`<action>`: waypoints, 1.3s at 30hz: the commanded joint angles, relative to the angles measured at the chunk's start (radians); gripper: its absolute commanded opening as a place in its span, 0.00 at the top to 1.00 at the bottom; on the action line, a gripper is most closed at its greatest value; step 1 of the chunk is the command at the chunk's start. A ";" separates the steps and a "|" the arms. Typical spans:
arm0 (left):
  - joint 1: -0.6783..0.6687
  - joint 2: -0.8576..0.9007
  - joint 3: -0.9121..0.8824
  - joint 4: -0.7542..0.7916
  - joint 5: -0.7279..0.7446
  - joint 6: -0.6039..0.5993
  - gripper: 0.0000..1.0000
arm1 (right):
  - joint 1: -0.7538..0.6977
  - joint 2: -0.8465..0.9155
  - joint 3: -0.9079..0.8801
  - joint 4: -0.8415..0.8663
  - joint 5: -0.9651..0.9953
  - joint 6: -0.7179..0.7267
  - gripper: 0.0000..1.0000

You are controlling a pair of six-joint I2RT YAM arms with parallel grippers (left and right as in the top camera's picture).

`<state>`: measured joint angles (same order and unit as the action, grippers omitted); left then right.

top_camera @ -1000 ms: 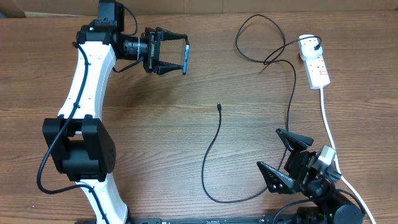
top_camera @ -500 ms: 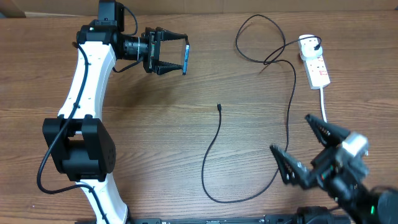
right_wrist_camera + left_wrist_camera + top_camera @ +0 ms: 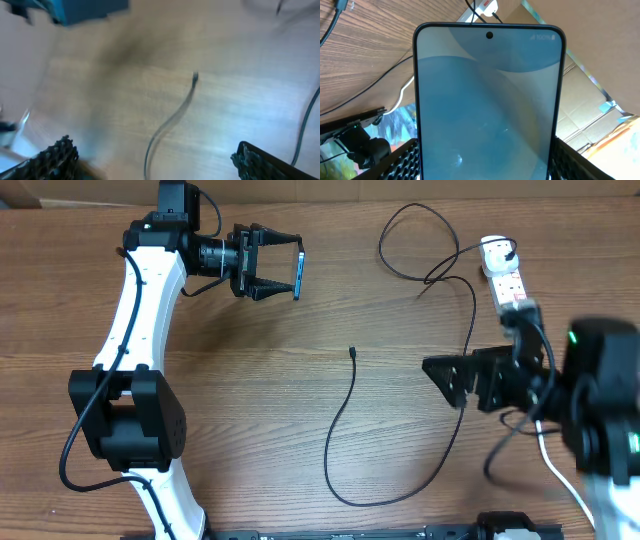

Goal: Plug charger to phone and switch on socket
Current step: 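Move the right gripper forward over the black USB-C cable end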

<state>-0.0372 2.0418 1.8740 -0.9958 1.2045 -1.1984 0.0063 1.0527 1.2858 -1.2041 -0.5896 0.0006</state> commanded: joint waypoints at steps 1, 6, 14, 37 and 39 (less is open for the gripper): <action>0.005 -0.041 0.008 0.005 0.052 0.018 0.46 | -0.001 0.123 0.034 -0.048 -0.074 0.020 0.00; 0.005 -0.041 0.008 0.005 0.051 0.017 0.46 | -0.001 0.288 0.032 -0.083 -0.142 0.112 0.00; 0.005 -0.041 0.008 0.005 0.048 0.029 0.46 | 0.031 0.515 0.032 -0.029 -0.036 0.142 0.00; 0.005 -0.041 0.008 0.005 0.043 0.043 0.46 | 0.253 0.775 0.028 0.275 0.195 0.345 0.27; 0.005 -0.041 0.008 0.005 0.042 0.043 0.46 | 0.253 0.786 0.028 0.291 0.183 0.344 0.28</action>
<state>-0.0372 2.0418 1.8740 -0.9958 1.2041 -1.1759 0.2523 1.8198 1.2949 -0.9337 -0.4049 0.3332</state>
